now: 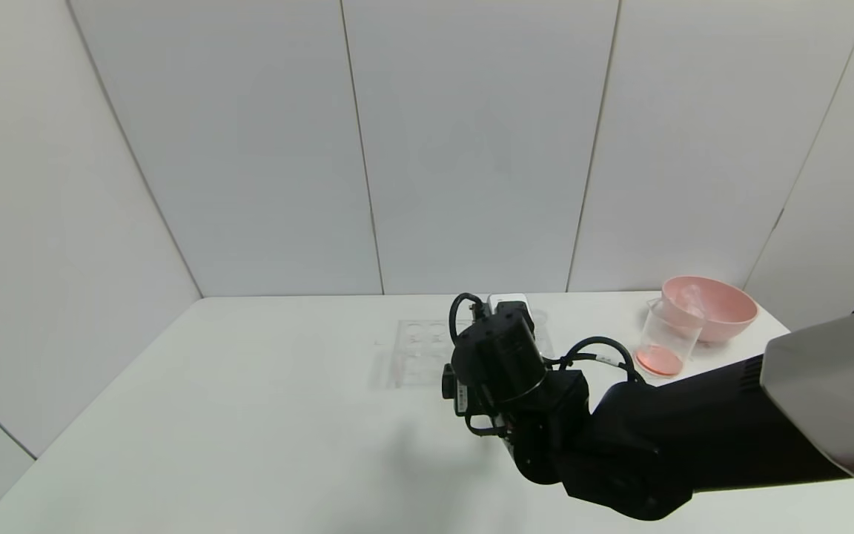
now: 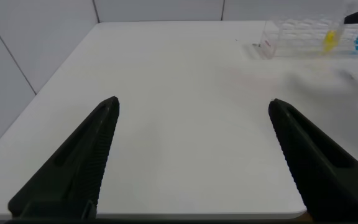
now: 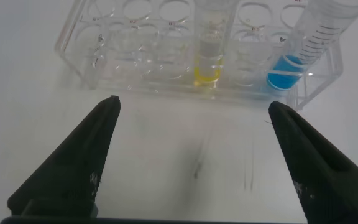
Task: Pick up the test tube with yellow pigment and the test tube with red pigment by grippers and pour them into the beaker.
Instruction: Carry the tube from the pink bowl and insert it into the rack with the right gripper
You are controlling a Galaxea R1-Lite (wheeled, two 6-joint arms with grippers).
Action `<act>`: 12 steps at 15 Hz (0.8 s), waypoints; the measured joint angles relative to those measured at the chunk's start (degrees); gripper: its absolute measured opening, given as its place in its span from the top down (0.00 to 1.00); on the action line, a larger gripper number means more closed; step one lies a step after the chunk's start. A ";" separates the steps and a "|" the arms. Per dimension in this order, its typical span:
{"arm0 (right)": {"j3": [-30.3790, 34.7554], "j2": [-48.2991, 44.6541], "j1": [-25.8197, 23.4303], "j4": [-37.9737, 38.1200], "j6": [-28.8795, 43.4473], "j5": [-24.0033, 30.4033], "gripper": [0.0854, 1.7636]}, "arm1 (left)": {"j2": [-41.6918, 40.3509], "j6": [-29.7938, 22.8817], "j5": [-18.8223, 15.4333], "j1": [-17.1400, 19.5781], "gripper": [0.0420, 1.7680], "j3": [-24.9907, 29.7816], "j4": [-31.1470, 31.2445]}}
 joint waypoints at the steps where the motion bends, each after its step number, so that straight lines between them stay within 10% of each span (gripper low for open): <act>1: -1.24 0.93 -0.24 -0.07 -0.50 -0.79 0.03 | 0.00 0.00 0.00 0.00 0.03 0.00 0.02; 12: -11.53 10.33 -4.05 -5.64 -8.00 -1.72 0.03 | 0.00 0.00 0.00 0.00 0.03 0.00 0.02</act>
